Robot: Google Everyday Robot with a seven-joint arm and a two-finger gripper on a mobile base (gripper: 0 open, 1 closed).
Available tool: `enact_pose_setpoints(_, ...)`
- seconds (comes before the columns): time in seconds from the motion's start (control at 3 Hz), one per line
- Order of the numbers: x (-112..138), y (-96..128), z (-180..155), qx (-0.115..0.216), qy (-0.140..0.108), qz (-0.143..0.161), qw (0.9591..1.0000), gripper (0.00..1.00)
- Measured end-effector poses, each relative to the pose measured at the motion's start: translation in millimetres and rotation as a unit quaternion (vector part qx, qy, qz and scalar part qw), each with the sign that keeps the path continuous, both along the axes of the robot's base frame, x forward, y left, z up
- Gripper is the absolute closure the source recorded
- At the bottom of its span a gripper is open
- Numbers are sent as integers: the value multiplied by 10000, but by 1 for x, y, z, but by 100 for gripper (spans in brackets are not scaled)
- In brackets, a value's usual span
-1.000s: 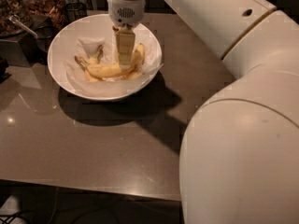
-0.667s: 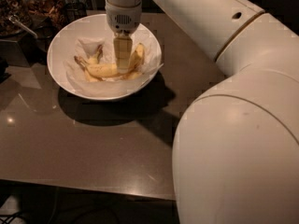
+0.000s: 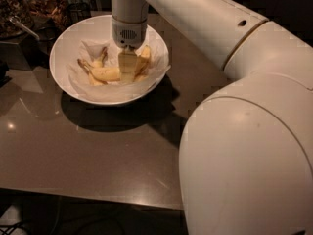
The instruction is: Pick banana from white bowl
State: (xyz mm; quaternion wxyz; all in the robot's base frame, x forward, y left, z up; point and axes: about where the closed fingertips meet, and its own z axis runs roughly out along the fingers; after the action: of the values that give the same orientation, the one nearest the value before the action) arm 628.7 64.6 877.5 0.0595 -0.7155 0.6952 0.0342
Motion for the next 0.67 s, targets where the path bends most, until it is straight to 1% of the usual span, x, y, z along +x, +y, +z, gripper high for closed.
enact_pose_setpoints(0.33,0,0,2,1,5,0,10000,55)
enact_pose_setpoints(0.67,0,0,2,2,5,-1,10000,78)
